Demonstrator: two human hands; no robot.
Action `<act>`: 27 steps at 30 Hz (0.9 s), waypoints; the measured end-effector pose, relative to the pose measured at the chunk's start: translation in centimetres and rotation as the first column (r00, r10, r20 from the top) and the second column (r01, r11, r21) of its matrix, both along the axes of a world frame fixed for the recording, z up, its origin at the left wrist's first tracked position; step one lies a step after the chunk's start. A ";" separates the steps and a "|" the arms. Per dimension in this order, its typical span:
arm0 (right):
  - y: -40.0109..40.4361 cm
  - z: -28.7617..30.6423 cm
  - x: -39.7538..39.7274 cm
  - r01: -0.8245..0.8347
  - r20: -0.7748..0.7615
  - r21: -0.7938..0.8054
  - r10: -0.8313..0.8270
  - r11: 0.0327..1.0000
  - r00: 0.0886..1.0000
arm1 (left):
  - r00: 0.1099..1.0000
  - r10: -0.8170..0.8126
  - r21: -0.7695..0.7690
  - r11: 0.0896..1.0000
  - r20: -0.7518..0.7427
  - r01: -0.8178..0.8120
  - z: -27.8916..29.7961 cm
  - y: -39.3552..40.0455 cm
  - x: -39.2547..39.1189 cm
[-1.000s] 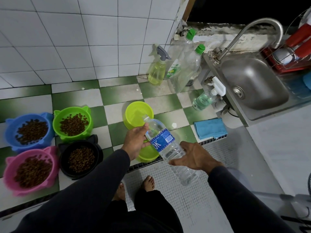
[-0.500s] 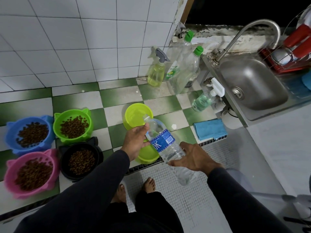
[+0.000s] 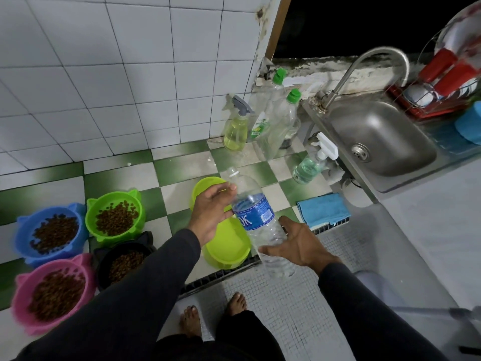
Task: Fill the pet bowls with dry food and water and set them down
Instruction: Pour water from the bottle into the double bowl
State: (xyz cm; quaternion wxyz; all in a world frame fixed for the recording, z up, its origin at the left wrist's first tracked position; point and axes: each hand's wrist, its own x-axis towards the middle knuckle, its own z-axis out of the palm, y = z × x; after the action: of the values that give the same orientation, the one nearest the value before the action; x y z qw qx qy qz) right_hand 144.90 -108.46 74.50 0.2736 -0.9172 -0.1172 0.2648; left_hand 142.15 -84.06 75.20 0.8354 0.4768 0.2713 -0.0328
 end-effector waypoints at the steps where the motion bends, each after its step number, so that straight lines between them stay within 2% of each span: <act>1: 0.1 0.3 0.2 0.009 0.019 0.004 -0.009 1.000 1.000 | 1.000 -0.005 0.004 1.000 0.019 0.005 0.5 0.0 0.3; 7: 0.9 1.4 1.5 0.099 0.148 0.043 -0.104 0.994 0.984 | 0.984 -0.109 0.092 0.991 0.141 0.097 3.8 -0.1 2.7; 15: 1.8 1.5 3.5 0.191 0.146 0.160 -0.215 0.968 0.966 | 0.946 -0.203 0.238 0.961 0.252 0.142 6.9 -0.8 5.5; 19: 2.2 1.2 4.2 0.204 0.157 0.223 -0.241 0.953 0.958 | 0.920 -0.268 0.365 0.918 0.286 0.153 7.4 -0.8 6.4; 23: 2.6 0.3 4.9 0.239 0.118 0.335 -0.292 0.911 0.949 | 0.899 -0.317 0.472 0.869 0.303 0.147 7.6 -1.2 7.1; 27: 2.8 -0.5 5.3 0.279 0.078 0.370 -0.329 0.886 0.941 | 0.874 -0.373 0.556 0.817 0.311 0.151 7.5 -2.0 7.3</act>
State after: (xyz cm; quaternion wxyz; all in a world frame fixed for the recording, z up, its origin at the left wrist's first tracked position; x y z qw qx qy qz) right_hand 150.17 -105.63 73.98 0.4635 -0.8759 -0.0361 0.1290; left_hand 149.45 -86.02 82.74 0.7015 0.7120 0.0203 0.0234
